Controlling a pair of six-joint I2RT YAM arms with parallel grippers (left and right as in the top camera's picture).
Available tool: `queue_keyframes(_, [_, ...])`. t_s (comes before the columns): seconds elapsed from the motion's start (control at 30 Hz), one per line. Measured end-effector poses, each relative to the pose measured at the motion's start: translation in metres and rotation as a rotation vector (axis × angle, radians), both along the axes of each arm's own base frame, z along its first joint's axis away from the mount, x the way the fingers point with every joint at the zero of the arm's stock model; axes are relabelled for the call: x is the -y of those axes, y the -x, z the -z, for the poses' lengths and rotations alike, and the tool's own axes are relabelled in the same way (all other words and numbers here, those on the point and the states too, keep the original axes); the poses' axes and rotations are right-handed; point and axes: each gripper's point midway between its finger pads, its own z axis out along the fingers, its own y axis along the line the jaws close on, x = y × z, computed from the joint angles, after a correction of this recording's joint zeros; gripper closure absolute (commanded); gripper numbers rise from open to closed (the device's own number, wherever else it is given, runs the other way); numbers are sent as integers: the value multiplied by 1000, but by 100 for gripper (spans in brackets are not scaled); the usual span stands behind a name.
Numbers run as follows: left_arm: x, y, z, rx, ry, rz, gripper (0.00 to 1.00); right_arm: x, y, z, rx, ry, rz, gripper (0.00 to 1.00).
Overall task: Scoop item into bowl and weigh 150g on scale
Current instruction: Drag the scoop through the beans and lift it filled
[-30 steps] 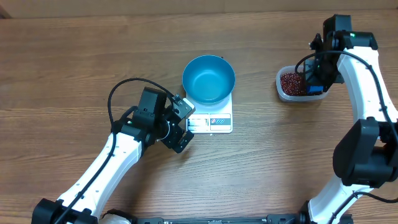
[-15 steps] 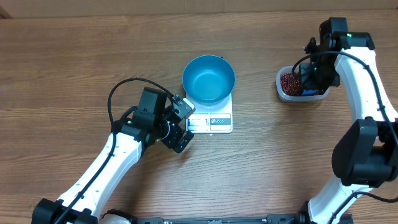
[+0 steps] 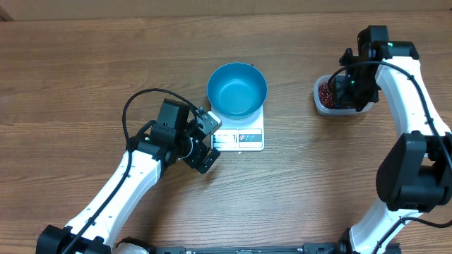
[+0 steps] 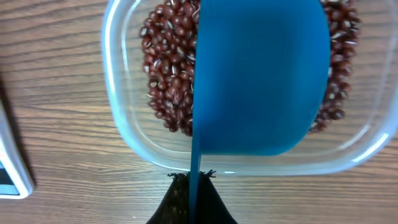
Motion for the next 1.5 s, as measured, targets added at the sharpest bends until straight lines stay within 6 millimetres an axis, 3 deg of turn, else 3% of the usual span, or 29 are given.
queue_keyframes(0.67, [0,0,0,0,0,0,0,-24,0,-4,8,-160,-12,96])
queue_keyframes(1.0, [0,0,0,0,0,0,0,-10,0,-11,24,-300,62,96])
queue_keyframes(1.5, [0,0,0,0,0,0,0,29,2,-32,107,-546,177,96])
